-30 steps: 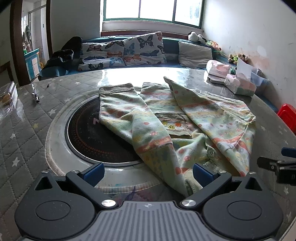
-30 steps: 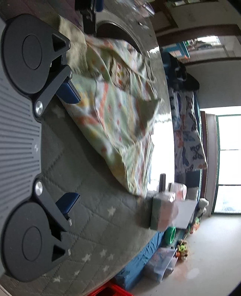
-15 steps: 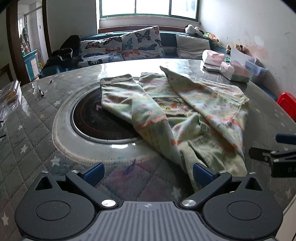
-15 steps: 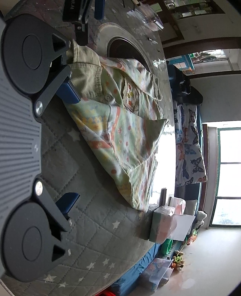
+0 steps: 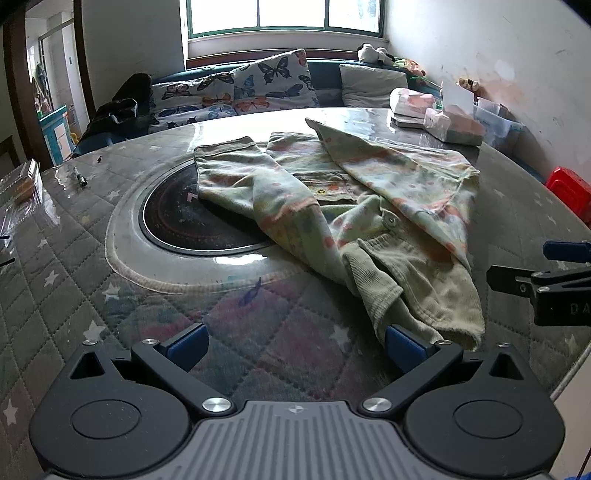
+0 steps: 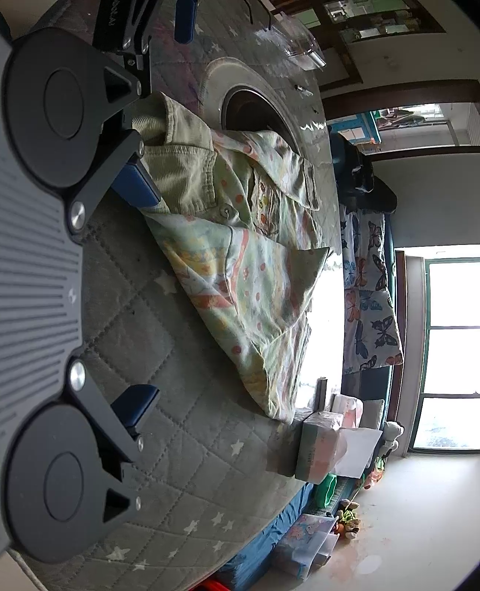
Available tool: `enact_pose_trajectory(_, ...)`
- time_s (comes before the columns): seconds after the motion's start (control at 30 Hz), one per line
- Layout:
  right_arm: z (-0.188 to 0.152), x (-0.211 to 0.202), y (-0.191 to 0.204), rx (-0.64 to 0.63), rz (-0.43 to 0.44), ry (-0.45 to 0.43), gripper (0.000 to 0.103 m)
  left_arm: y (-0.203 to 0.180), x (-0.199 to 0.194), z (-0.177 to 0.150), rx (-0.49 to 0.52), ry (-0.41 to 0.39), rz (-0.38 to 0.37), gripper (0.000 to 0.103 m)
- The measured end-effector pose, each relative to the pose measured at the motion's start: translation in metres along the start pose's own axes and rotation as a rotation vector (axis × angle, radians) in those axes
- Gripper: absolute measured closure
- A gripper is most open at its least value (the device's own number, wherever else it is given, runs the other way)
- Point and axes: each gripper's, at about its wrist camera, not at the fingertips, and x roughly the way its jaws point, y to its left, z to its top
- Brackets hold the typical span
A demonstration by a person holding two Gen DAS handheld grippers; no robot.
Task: Fold clothes
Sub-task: 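Approach the crumpled pastel shirt with both grippers open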
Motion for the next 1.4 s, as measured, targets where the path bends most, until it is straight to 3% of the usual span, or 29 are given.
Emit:
enact_pose_trajectory(0.63, -0.006, -0.008, 0.005, -0.002, 0.001, -0.016, 0.000, -0.009, -0.004, -0.009, 0.030, -0.002, -0.004, 0.000)
enact_pose_trajectory(1.4, 0.003, -0.001, 0.009, -0.036, 0.007, -0.010, 0.000, -0.002, -0.002, 0.003, 0.022, -0.009, 0.007, 0.000)
